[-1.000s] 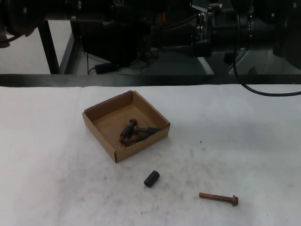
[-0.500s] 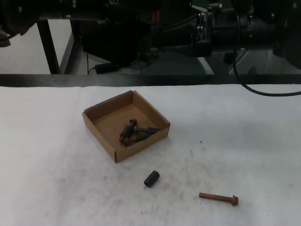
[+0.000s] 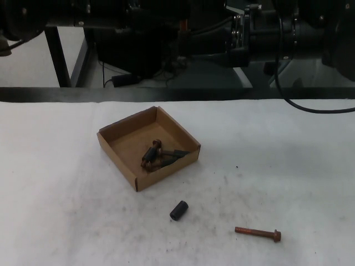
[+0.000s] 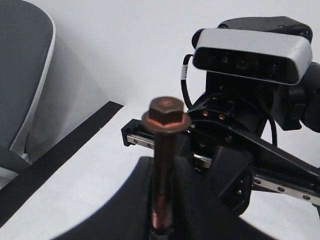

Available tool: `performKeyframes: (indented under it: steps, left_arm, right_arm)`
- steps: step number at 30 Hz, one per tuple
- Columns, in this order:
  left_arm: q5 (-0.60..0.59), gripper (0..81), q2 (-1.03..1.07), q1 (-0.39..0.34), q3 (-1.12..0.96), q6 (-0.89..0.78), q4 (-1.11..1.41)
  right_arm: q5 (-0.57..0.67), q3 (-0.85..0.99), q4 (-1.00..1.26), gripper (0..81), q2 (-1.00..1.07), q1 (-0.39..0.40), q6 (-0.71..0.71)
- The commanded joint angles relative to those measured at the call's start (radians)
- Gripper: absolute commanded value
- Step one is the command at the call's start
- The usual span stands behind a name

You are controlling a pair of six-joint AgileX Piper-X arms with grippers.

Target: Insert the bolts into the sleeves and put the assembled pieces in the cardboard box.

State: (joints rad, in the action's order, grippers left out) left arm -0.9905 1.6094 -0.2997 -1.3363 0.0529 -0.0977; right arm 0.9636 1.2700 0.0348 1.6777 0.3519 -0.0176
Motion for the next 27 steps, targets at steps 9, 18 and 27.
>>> performKeyframes:
  steps: [9, 18, 27]
  left_arm:
    - [-0.006, 0.8, -0.014, -0.014, -0.004, 0.027, -0.099]
    - [0.001, 0.8, -0.014, -0.051, -0.004, 0.087, -0.153]
    - [0.001, 20.8, -0.014, -0.051, -0.004, 0.087, -0.153]
  right_arm:
    - [-0.012, 0.007, 0.007, 0.2, -0.012, 0.004, -0.010]
    - [-0.017, 0.007, 0.007, 0.2, -0.012, 0.004, -0.012]
    - [-0.017, 0.007, 0.007, 0.2, -0.012, 0.004, -0.012]
